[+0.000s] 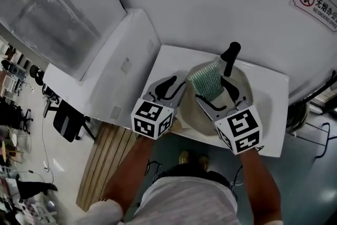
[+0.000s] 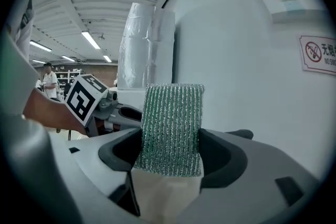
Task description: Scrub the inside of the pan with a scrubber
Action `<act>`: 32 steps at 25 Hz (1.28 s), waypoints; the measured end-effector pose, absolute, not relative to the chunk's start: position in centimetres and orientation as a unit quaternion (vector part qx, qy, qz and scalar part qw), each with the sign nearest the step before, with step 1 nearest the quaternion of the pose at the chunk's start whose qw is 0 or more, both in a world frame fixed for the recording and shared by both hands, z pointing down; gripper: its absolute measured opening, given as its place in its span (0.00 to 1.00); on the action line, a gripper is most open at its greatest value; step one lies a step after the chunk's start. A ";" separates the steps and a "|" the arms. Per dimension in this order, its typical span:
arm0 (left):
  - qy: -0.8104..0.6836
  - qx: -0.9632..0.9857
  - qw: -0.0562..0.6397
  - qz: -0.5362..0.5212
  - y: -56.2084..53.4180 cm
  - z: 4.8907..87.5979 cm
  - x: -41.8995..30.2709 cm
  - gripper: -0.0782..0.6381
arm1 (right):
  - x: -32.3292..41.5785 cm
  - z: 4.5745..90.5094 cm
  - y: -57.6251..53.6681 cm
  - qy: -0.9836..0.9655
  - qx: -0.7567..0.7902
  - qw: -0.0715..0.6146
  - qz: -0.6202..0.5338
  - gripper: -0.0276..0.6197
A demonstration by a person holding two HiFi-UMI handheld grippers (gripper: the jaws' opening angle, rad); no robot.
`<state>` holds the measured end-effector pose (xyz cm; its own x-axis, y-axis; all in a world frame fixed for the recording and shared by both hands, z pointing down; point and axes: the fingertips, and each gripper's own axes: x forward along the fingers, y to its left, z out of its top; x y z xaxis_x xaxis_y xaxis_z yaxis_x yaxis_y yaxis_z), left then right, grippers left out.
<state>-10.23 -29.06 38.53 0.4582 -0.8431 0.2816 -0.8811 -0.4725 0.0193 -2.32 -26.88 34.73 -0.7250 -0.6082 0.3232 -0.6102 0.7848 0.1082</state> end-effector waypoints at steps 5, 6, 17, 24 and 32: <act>-0.497 0.839 0.139 0.170 -29.7 43.0 -11.0 0.35 | -3.2 39.0 -28.4 -0.911 0.333 0.240 0.037 0.57; -0.495 0.836 0.152 0.180 -29.9 43.8 -11.1 0.37 | -3.2 39.9 -28.7 -0.906 0.335 0.254 0.043 0.57; -0.460 0.810 0.267 0.247 -30.6 51.6 -11.0 0.42 | -3.4 49.2 -32.1 -0.861 0.333 0.374 0.090 0.57; -0.444 0.802 0.294 0.269 -31.0 53.7 -10.7 0.42 | -3.8 52.9 -33.1 -0.845 0.322 0.412 0.115 0.57; -0.436 0.796 0.308 0.285 -30.9 55.0 -10.9 0.32 | -5.0 54.6 -33.8 -0.837 0.313 0.433 0.117 0.57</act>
